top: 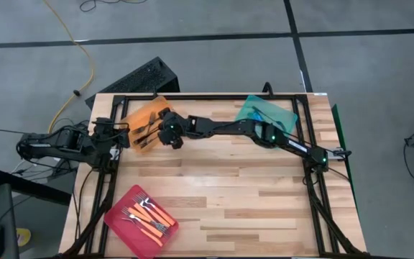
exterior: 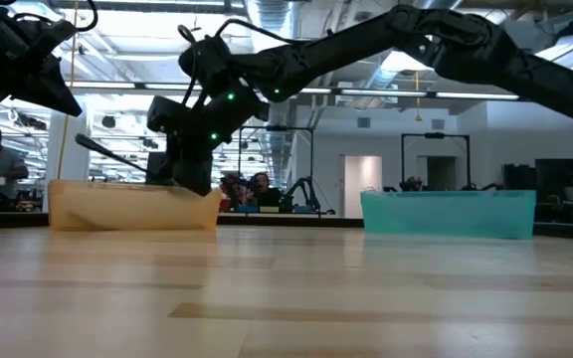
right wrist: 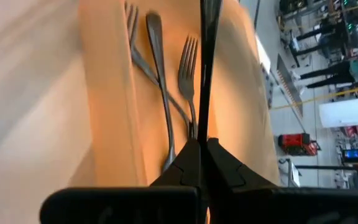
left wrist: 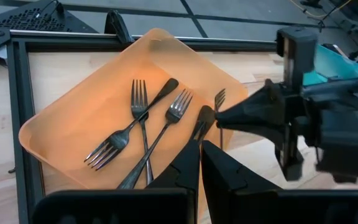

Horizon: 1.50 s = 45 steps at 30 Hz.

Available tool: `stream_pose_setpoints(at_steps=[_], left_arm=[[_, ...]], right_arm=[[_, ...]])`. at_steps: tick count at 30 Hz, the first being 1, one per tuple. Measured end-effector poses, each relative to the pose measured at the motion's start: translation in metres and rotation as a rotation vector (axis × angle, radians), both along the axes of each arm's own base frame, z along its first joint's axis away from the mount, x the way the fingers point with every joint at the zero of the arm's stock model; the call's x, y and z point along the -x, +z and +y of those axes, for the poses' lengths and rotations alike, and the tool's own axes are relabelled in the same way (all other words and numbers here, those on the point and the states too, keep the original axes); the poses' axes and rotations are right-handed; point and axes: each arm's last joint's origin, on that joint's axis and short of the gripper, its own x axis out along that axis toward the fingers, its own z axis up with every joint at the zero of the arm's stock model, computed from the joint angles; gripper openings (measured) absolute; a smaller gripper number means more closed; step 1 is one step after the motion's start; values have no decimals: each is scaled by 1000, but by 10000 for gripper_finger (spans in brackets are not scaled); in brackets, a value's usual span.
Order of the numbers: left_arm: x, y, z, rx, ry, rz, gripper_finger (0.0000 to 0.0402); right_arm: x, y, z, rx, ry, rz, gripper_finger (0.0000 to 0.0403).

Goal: Sort silverware by color (type)
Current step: Put the black fork into the orange bin

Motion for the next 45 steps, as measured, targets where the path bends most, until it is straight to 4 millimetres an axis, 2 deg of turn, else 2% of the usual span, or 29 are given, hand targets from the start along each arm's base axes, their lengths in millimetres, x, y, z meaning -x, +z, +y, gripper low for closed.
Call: stream_pose_setpoints(at_steps=[20,29,36,40,45], left_arm=[[0,0,0,0,2,-1,0],[0,0,0,11,15,-17,0],[0,0,0,12,16,-17,0],[0,0,0,11,16,-17,0],[0,0,0,-2,24,-16,0]], right_arm=[[2,-3,-1,-6,38,39,23],[3,-3,-8,-52,2,24,23],[2,-1,-6,-92,-32,-15,23],[3,12,-17,-150,-100,-73,23],[8,8,-34,-286,-215,-98,23]])
